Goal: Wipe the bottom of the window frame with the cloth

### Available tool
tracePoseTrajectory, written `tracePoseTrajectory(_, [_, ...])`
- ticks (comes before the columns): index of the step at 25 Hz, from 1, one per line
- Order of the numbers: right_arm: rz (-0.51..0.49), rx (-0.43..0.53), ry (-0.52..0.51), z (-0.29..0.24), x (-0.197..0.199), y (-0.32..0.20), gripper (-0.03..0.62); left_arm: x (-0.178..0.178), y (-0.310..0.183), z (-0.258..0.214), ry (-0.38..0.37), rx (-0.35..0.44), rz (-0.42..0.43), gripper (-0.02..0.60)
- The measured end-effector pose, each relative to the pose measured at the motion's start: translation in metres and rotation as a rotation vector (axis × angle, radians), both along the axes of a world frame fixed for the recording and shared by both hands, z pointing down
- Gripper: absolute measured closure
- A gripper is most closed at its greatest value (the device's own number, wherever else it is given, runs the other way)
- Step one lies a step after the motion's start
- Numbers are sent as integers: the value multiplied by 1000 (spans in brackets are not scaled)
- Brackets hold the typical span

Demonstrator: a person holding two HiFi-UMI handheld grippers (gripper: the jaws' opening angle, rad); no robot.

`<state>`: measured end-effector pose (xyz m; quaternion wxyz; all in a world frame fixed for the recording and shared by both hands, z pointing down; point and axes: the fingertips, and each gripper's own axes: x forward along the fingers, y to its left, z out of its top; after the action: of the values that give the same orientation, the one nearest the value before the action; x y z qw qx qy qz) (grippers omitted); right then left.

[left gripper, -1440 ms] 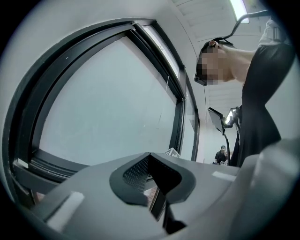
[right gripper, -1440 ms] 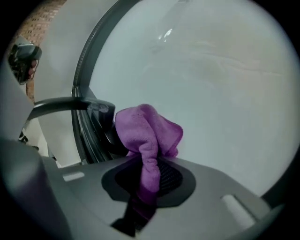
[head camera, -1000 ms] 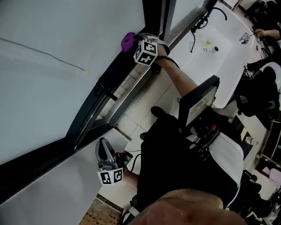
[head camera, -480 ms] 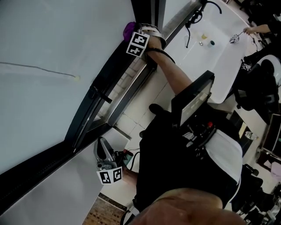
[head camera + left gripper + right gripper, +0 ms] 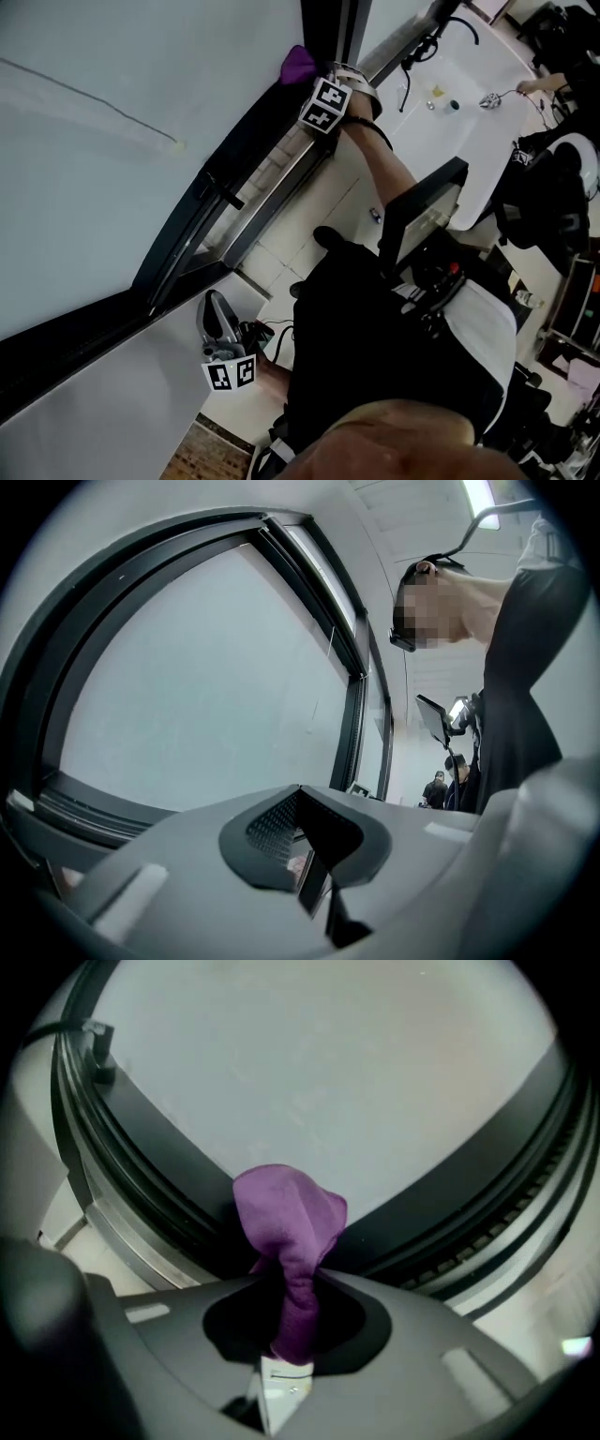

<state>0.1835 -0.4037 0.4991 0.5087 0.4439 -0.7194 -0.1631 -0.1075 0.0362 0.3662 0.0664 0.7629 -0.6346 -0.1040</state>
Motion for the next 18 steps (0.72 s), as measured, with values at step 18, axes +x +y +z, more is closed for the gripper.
tracePoseTrajectory(18, [-935, -417, -1517, -174, -141, 293, 530, -16, 9, -4, 40, 78, 0, 591])
